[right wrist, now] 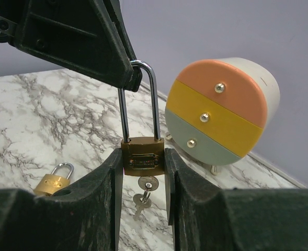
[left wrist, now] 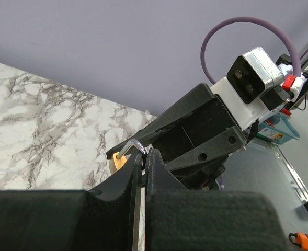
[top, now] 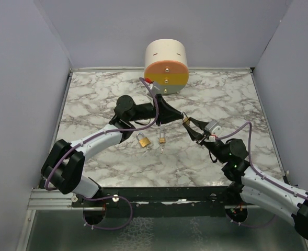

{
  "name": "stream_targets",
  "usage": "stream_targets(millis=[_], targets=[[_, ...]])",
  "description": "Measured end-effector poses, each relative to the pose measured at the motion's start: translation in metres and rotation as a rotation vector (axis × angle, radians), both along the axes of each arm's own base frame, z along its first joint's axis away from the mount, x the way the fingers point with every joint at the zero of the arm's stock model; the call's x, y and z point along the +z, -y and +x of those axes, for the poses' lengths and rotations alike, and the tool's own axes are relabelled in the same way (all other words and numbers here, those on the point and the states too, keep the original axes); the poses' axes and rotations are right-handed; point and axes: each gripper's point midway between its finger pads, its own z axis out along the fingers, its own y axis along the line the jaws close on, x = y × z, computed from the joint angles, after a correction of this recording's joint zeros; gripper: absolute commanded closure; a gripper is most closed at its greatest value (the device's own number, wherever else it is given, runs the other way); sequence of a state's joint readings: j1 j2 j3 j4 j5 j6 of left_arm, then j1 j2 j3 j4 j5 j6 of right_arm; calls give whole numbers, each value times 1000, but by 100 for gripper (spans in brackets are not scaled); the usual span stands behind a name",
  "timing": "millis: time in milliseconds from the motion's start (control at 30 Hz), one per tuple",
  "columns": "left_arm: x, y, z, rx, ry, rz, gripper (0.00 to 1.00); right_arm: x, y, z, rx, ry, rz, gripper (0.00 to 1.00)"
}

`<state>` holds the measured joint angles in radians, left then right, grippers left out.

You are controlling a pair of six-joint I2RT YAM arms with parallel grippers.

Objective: Lock with the key
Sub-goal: Lock the lock.

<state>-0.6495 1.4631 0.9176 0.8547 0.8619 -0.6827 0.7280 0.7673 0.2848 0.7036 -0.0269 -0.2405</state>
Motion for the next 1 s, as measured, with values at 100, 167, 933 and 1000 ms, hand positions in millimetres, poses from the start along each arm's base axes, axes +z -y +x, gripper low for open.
stream_targets(millis=[100,167,933,1000], targets=[[-1,0,0,1,2,-2,100,1,0,-1,2,3,3,99],[-2,0,-1,2,0,0,100,1,1,-3,3,3,4,99],[-5,4,-4,4,18,2,100,-1,5,-9,10,-25,11,99],[-5,3,-4,5,19,2,100,-1,5,-9,10,-27,10,99]])
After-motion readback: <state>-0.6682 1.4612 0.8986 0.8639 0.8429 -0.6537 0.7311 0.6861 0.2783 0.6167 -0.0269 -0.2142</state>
